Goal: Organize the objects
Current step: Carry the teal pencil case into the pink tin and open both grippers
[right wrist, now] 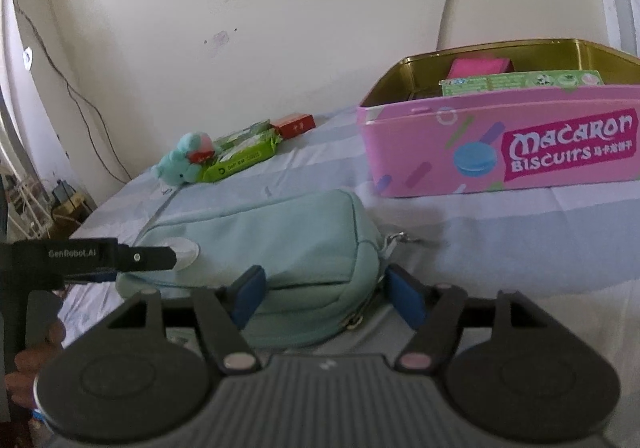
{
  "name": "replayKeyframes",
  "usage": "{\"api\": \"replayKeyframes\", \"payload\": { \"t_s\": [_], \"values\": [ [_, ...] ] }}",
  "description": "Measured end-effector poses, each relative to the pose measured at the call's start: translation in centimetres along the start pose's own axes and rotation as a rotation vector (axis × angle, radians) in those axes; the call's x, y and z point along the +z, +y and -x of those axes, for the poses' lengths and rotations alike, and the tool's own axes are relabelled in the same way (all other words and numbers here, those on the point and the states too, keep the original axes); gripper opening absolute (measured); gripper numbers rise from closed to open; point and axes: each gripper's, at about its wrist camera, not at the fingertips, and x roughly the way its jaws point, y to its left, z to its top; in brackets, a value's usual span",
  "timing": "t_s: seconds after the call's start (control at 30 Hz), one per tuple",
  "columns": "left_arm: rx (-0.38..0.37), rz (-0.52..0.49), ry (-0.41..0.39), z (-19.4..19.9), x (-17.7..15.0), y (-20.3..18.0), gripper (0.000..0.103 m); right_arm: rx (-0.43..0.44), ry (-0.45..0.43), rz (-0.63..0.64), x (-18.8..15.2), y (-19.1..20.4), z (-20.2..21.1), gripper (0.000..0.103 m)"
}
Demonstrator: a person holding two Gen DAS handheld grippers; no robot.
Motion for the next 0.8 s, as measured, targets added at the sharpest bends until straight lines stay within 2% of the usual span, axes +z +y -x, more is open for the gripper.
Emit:
{"api": "replayKeyframes", "payload": {
  "t_s": [0.07,0.13,0.17,0.33,0.47,0.53,0.67,0.8],
  "values": [
    [-0.038,-0.001,0.006,0.1,0.0,-0.2,0.064,-0.015,0.0,0.023,0.0,0.4,0.0,0.062],
    [-0.033,-0.008,0.019,0.6,0.6,-0.9,0.064,-0.045,-0.01,0.036,0.2,1.3,0.4,0.059],
    [-0.038,-0.019,0.0,1.2,1.1,-1.3,0.064,-0.05,-0.034,0.05,0.6,1.7,1.0,0.059],
    [-0.121,-0.072,-0.176,4.5,5.3,-4.5,0.064,-0.071,-0.237,0.108,3.9,2.4,5.1,0.059],
    [-0.171,-0.151,-0.251,3.6,8.1,-9.8,0.064,-0.147,-0.353,0.103,6.7,-0.1,6.9,0.059],
    [-0.204,-0.172,-0.231,1.7,9.2,-12.3,0.065,-0.192,-0.383,0.085,7.8,-2.3,7.3,0.059],
    [-0.254,-0.196,-0.154,-3.0,10.5,-17.1,0.065,-0.263,-0.386,0.011,9.1,-8.0,7.3,0.06],
    [-0.248,-0.214,-0.112,-6.9,10.9,-21.4,0.065,-0.322,-0.365,-0.035,9.7,-12.9,6.0,0.06]
  ]
}}
